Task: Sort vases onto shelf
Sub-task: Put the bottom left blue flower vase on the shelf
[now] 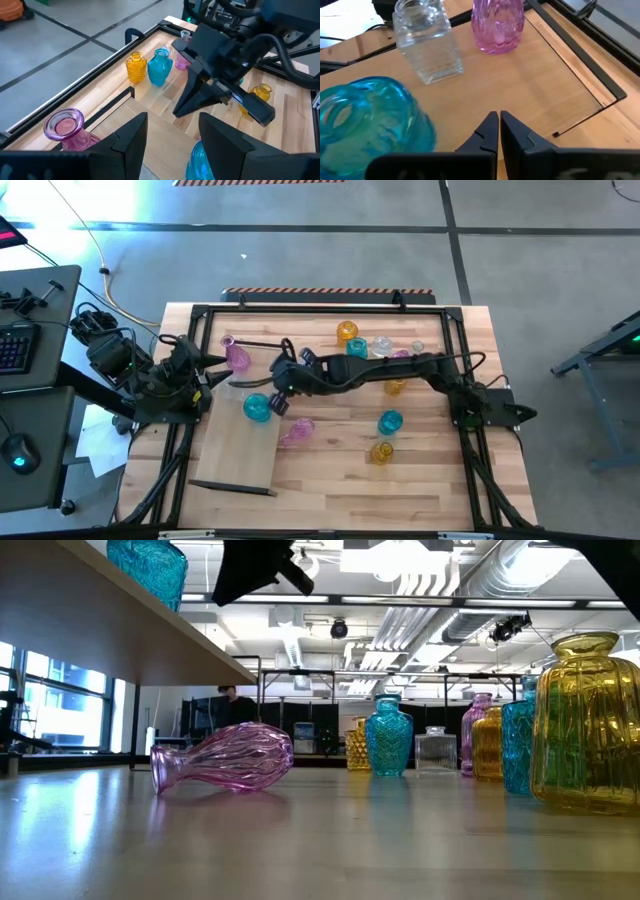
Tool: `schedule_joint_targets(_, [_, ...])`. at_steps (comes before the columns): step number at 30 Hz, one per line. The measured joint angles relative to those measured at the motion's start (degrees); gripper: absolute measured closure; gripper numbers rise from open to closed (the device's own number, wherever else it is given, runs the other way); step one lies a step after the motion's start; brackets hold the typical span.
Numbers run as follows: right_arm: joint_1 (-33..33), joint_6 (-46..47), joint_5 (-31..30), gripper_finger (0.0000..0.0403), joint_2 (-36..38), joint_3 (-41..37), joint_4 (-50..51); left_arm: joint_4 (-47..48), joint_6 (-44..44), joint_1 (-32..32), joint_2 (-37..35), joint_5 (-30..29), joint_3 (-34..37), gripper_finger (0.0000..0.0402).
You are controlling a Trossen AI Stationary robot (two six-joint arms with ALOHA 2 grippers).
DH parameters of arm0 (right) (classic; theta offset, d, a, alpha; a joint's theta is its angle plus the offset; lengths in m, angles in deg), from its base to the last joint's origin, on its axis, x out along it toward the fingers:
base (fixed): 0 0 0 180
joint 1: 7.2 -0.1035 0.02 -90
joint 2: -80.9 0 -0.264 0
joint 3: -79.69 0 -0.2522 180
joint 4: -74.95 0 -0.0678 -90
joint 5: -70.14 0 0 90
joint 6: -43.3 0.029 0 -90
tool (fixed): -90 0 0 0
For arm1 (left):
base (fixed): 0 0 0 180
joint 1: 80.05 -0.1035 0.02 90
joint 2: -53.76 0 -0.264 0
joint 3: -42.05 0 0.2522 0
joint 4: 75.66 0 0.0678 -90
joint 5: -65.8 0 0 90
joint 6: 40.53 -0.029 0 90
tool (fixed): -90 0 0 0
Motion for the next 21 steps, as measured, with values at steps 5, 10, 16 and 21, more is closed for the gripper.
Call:
schedule_joint_targets(5, [1.46, -0.01, 7.99, 0.0403, -0.66, 0.02, -1.64, -0.36, -0.04, 0.0, 0.11, -0.77, 0.02, 0.0232])
schedule_joint_targets(10, [3.0, -1.0, 11.68, 0.0403, -2.3, -0.04, -6.28, -0.39, -0.07, -0.02, 0.31, -1.31, 0.04, 0.0232])
schedule_joint_targets(16, [3.52, -1.39, 12.93, 0.0403, -3.49, -0.04, -9.39, -0.43, -0.04, -0.02, 0.66, -1.33, 0.04, 0.0232])
schedule_joint_targets(21, [3.02, -0.15, 14.88, 0.0403, -3.91, -0.04, -9.25, -0.44, -0.04, -0.02, 0.7, -1.33, 0.04, 0.0232])
